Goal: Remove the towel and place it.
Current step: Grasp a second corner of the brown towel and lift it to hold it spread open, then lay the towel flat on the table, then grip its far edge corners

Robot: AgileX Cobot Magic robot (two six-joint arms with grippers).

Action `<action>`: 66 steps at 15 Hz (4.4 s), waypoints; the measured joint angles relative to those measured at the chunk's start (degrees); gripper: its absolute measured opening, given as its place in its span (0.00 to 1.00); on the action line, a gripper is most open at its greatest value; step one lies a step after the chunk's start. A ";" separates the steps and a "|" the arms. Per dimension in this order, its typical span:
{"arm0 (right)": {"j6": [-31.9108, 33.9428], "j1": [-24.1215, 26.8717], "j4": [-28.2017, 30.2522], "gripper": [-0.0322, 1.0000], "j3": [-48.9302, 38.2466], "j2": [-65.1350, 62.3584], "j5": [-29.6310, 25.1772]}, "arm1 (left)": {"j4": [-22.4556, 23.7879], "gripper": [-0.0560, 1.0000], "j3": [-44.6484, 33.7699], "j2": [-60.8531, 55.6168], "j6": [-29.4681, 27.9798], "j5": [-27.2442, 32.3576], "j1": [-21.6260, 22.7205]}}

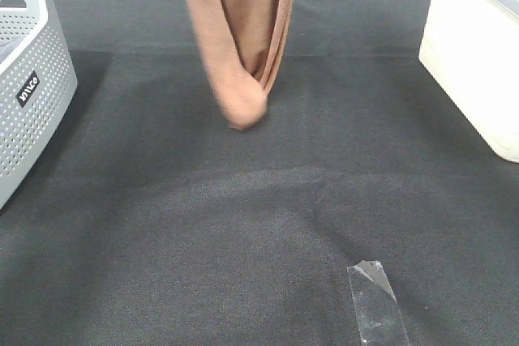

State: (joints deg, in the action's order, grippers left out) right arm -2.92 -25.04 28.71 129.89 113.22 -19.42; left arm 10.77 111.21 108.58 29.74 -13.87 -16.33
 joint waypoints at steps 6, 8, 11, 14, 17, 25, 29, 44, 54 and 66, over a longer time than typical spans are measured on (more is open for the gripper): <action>3.72 3.38 -0.11 0.03 0.00 3.32 6.07 | 0.11 0.05 0.00 6.36 0.46 -14.90 1.83; 3.72 3.38 -0.11 0.03 0.00 4.24 7.73 | 0.11 0.05 0.57 7.51 0.57 -16.44 2.75; 4.18 4.07 -0.17 0.03 0.00 6.13 14.61 | -0.80 0.05 7.56 12.38 0.52 -16.84 4.30; 4.93 5.50 -0.17 0.03 1.38 8.14 18.56 | -0.23 0.05 19.71 20.17 -0.46 -15.13 4.35; 5.27 6.76 -0.46 0.03 3.55 9.63 22.63 | 0.69 0.05 33.58 26.76 -0.52 -11.92 4.35; 5.33 7.39 -2.23 0.03 4.07 10.31 25.15 | 1.55 0.05 39.30 28.88 -0.52 -6.99 4.30; 5.33 7.45 -3.04 0.03 4.07 10.77 20.63 | 4.01 0.05 39.30 29.16 -6.93 0.46 4.24; -2.81 7.51 -33.52 0.03 4.07 0.11 -47.15 | -13.81 0.05 39.36 17.93 -16.90 82.79 0.69; -3.95 7.10 -46.18 0.03 -31.17 -27.90 -49.56 | -22.63 0.05 -12.66 -24.64 -19.25 82.68 -0.17; 4.13 6.76 -56.32 0.03 -67.90 -62.34 -49.56 | -36.67 0.05 -53.74 -59.07 -22.98 81.02 -0.63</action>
State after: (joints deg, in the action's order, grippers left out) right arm 1.20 -18.28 -27.62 61.99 50.88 -68.98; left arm -25.90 57.47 49.50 6.76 67.15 -16.96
